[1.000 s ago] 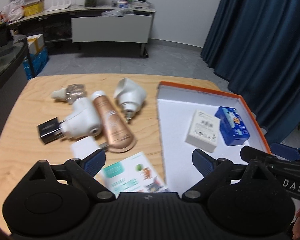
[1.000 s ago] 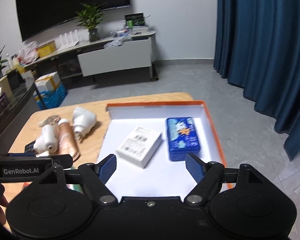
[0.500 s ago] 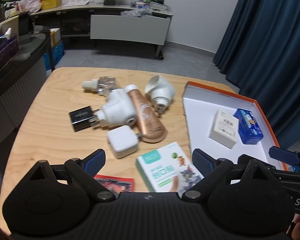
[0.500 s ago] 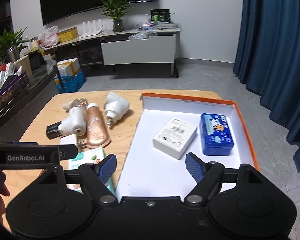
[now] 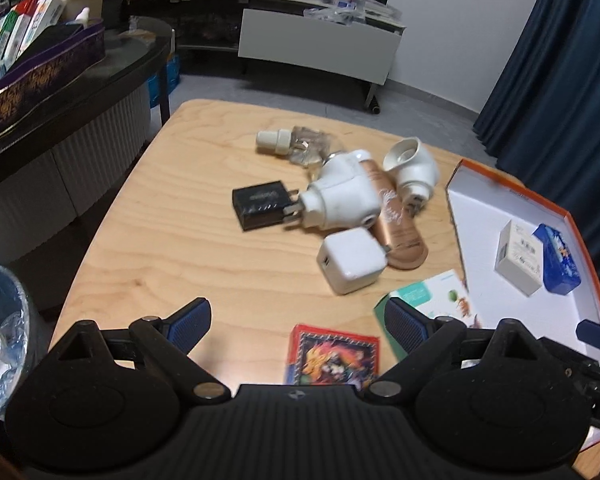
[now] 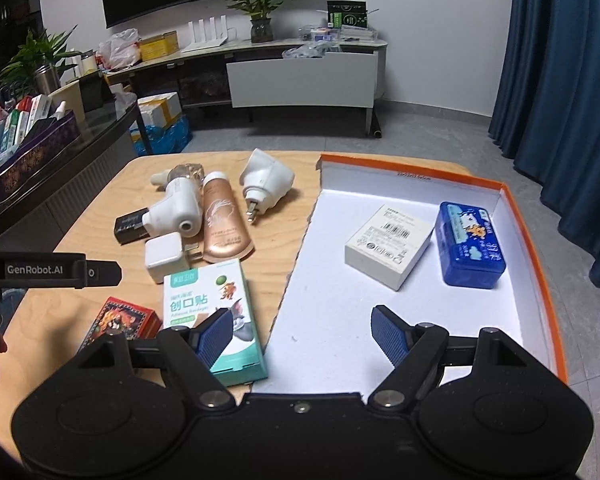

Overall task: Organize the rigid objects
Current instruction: 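Grasp the green bandage box with the left gripper while the right gripper grasps the red card box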

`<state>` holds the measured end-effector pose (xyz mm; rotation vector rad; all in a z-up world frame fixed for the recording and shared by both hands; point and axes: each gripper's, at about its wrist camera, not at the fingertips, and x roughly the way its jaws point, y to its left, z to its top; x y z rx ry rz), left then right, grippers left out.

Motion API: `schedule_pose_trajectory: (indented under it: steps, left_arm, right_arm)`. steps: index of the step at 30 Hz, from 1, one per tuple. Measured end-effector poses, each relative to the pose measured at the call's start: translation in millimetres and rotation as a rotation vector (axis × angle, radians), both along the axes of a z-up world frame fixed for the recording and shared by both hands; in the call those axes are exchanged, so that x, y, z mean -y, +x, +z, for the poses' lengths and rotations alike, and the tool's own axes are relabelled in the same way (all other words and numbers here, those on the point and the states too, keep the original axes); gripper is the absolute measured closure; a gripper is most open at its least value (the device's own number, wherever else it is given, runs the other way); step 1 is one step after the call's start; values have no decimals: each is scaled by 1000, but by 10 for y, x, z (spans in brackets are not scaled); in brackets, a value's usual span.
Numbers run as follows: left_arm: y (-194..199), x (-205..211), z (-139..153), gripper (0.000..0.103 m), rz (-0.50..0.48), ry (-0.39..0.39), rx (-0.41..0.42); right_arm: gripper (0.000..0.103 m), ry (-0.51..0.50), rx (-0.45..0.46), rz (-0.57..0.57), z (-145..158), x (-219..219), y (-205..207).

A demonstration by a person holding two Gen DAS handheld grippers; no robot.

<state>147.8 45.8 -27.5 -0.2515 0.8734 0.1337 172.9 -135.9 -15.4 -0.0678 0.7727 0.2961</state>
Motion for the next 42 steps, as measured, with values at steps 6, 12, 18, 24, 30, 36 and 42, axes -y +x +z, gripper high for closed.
schedule_pose_trajectory:
  steps: [6, 12, 18, 24, 30, 36, 42]
  left_arm:
    - [-101, 57, -118, 7, -55, 5, -16]
    - [-139, 142, -158, 7, -98, -17, -5]
    - [-66, 368, -65, 7, -165, -100, 42]
    - [109, 798, -136, 4, -167, -138, 31]
    - [394, 1051, -354, 2, -83, -62, -54]
    - [399, 1089, -347, 31, -159, 16, 4]
    - [231, 689, -105, 32, -140, -33, 82]
  right_arm:
    - [13, -3, -12, 13, -41, -29, 0]
    - [13, -4, -14, 21, -47, -38, 3]
    - [13, -20, 18, -16, -30, 32, -14]
    - [13, -26, 96, -177, 113, 418, -9]
    - [13, -9, 89, -245, 103, 720, -30]
    - [13, 12, 69, -215, 48, 683, -53]
    - [13, 58, 27, -116, 33, 416, -98]
